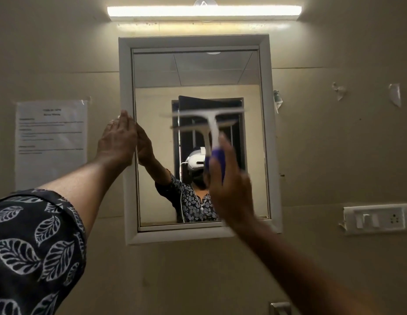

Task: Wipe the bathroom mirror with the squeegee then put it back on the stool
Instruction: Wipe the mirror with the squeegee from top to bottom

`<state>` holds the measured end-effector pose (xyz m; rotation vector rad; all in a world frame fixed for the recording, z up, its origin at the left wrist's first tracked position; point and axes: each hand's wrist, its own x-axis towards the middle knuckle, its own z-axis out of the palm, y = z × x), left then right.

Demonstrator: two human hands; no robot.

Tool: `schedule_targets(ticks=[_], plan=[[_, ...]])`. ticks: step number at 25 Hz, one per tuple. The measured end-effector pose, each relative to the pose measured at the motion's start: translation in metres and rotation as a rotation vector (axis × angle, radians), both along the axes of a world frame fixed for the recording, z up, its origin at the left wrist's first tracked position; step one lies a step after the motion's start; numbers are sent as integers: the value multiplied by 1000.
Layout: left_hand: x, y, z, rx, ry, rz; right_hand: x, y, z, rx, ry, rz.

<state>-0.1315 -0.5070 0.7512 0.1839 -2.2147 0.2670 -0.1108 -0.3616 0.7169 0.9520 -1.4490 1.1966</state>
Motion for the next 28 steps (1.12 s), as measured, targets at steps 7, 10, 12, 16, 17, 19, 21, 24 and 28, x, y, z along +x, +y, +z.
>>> schedule_targets(ticks=[7,10,12,16,17,19,21,24,28], plan=[[-2,0,0,4,8,10,-14,94,74,40,-17,-573],[-1,0,0,2,7,9,-31,96,38,130,-70,-615],[-1,1,0,-5,8,14,-39,98,-3,141,-81,-661],[-3,1,-1,-19,34,9,-43,86,-108,156,-127,-677],[-3,0,-1,-28,37,10,-40,85,-133,156,-146,-660],[-3,0,-1,-41,34,15,-31,79,-174,156,-195,-623],[-3,0,-1,-35,27,25,-22,75,-204,174,-238,-621],[-1,1,-1,-30,26,19,-5,71,-225,189,-363,-527],[3,3,0,6,3,-10,29,61,-235,189,-483,-499]])
